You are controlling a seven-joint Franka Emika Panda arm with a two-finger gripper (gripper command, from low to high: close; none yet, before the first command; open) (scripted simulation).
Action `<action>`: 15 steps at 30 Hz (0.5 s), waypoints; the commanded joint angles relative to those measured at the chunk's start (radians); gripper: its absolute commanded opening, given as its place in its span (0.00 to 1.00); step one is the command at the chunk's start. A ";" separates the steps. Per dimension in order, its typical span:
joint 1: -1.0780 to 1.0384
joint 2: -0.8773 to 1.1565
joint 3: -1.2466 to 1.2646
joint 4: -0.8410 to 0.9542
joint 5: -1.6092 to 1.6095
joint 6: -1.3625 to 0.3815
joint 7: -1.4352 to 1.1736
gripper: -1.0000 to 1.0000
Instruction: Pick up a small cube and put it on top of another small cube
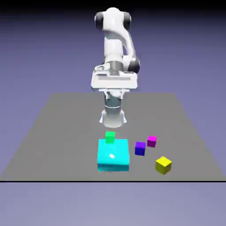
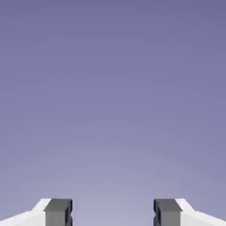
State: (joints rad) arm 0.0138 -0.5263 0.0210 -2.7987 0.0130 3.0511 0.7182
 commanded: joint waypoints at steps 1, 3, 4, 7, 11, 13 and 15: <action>0.001 0.036 0.017 0.009 0.011 0.012 -0.019 0.50; 0.004 0.109 0.052 0.028 0.032 0.035 -0.057 0.50; 0.006 0.145 0.070 0.037 0.043 0.047 -0.076 0.50; 0.010 0.254 0.122 0.066 0.075 0.082 -0.133 0.50; 0.016 0.399 0.191 0.103 0.118 0.129 -0.208 0.50; 0.019 0.471 0.226 0.122 0.140 0.152 -0.246 0.50; 0.022 0.544 0.261 0.141 0.161 0.176 -0.284 0.50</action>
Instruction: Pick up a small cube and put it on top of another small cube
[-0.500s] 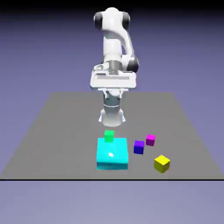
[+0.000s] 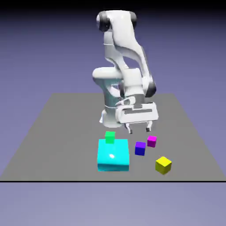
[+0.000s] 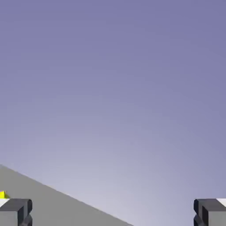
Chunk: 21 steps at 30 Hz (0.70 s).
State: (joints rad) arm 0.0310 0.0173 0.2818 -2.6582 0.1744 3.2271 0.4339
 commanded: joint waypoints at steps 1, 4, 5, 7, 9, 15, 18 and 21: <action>0.006 0.036 0.017 0.009 0.011 0.012 -0.019 0.50; 0.010 0.145 0.070 0.037 0.043 0.047 -0.076 0.50; 0.012 0.181 0.087 0.047 0.054 0.059 -0.095 0.50; 0.015 0.254 0.122 0.066 0.075 0.082 -0.133 0.50; 0.017 0.326 0.157 0.084 0.097 0.106 -0.171 0.50; 0.080 0.503 0.116 0.176 0.107 0.181 -0.209 0.50; 0.117 0.593 0.081 0.227 0.108 0.222 -0.223 0.50; 0.102 0.557 0.095 0.206 0.108 0.205 -0.217 0.00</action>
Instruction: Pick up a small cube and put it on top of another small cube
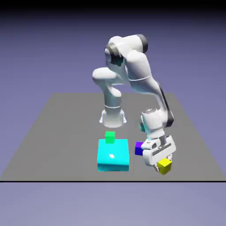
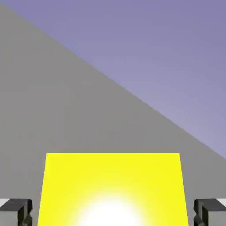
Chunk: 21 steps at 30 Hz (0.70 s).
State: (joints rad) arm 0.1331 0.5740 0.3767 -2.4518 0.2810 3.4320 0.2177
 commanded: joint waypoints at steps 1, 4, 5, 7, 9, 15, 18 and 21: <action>-0.015 -0.036 0.014 -0.021 0.001 -0.016 0.005 0.00; -0.061 -0.145 0.056 -0.083 0.000 -0.065 0.021 0.00; -0.076 -0.181 0.070 -0.104 0.000 -0.081 0.026 0.00; -0.050 -0.226 0.022 -0.139 -0.057 -0.089 0.067 0.00; -0.007 -0.263 -0.051 -0.173 -0.131 -0.088 0.116 0.00; 0.122 -0.373 -0.268 -0.273 -0.354 -0.087 0.264 0.00; 0.187 -0.428 -0.377 -0.323 -0.465 -0.086 0.338 0.00; 0.252 -0.483 -0.486 -0.374 -0.577 -0.085 0.412 0.00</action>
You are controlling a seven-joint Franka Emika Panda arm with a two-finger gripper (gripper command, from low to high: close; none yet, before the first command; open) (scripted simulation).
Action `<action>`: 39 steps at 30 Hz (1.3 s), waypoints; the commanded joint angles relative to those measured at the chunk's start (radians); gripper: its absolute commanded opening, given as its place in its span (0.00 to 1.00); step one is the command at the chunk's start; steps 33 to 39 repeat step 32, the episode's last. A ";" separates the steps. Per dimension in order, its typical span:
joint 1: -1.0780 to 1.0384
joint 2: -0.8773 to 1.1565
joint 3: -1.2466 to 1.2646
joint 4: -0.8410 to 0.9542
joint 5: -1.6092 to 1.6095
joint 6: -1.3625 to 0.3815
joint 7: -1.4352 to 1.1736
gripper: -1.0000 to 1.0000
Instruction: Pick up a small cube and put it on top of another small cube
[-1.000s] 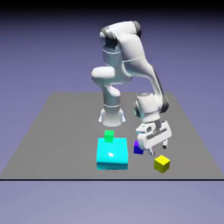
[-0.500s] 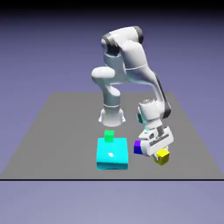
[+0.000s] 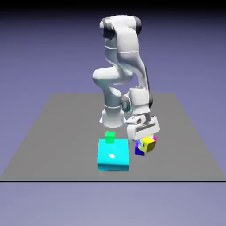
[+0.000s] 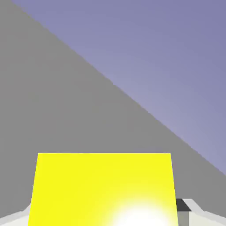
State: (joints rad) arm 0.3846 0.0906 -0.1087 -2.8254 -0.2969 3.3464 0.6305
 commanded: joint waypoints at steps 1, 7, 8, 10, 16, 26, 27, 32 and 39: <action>0.022 -0.018 -0.036 -0.017 -0.036 0.000 0.024 0.00; 0.151 -0.129 -0.254 -0.117 -0.259 0.002 0.172 0.00; 0.173 -0.147 -0.290 -0.134 -0.296 0.002 0.196 0.00; 0.216 -0.184 -0.363 -0.167 -0.370 0.002 0.246 0.00; 0.317 -0.269 -0.531 -0.245 -0.544 0.003 0.361 0.00; 0.413 0.093 -0.526 -0.156 -0.433 0.288 0.382 0.00; 0.422 0.129 -0.525 -0.147 -0.422 0.316 0.384 0.00; 0.431 0.161 -0.525 -0.139 -0.412 0.341 0.385 1.00; 0.431 0.161 -0.525 -0.139 -0.412 0.341 0.385 1.00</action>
